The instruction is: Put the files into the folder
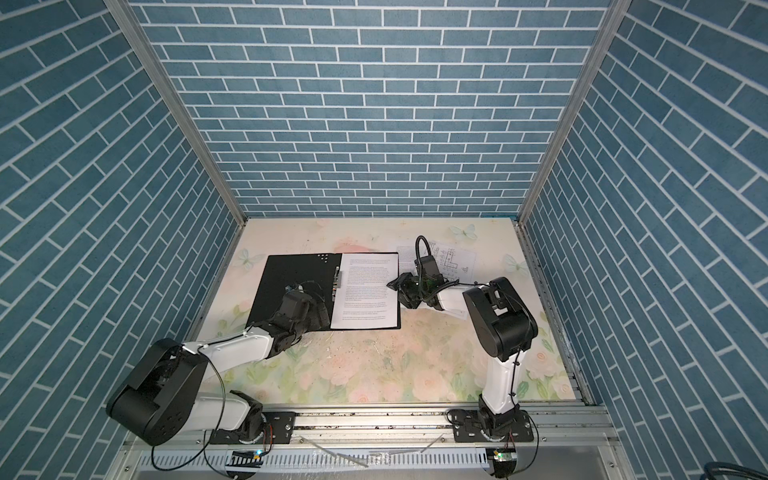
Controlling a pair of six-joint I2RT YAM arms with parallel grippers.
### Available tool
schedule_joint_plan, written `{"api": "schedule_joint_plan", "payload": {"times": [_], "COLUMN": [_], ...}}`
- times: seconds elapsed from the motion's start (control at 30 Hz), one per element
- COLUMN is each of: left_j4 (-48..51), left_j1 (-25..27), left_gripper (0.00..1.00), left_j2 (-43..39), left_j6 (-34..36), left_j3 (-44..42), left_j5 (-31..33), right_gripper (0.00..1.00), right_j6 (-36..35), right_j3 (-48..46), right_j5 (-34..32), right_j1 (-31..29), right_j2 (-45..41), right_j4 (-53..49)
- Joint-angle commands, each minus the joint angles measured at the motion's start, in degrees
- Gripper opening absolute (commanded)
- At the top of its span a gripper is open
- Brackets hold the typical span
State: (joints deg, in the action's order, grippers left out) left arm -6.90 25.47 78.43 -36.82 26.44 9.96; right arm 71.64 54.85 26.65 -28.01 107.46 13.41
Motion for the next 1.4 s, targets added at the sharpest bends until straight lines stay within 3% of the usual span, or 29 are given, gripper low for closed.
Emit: {"api": "schedule_joint_plan", "payload": {"times": [0.0, 0.37, 0.53, 0.7, 1.03, 1.37], "left_j4": [3.5, 8.7, 10.0, 9.9, 15.1, 24.2], "left_j1": [-0.1, 4.9, 9.2, 13.5, 20.8, 23.9], "left_gripper": [1.0, 1.0, 1.0, 1.0, 1.0, 1.0], "left_j2": [-0.8, -2.7, 2.8, 11.2, 31.8, 49.4], "left_j6": [0.5, 3.1, 5.2, 6.6, 10.0, 10.9], "left_j3": [1.5, 8.5, 16.3, 25.6, 50.1, 72.2], "left_j5": [0.2, 6.3, 7.7, 6.9, -0.5, -10.0], "right_gripper": [0.62, 0.76, 0.85, 0.92, 0.94, 0.95], "right_j6": [-7.1, -19.8, -25.2, -27.2, -29.1, -31.3], "right_j3": [2.7, 0.7, -2.5, -7.8, -15.7, -18.8], "right_j5": [-4.6, -13.6, -23.0, -27.8, -28.2, -23.5], "right_j1": [0.5, 2.5, 4.7, 8.8, 18.6, 27.7], "right_j2": [-3.8, -14.4, -21.1, -27.3, -34.9, -31.4], "right_j4": [-8.8, -16.5, -22.2, -24.1, -23.6, -16.9]}}
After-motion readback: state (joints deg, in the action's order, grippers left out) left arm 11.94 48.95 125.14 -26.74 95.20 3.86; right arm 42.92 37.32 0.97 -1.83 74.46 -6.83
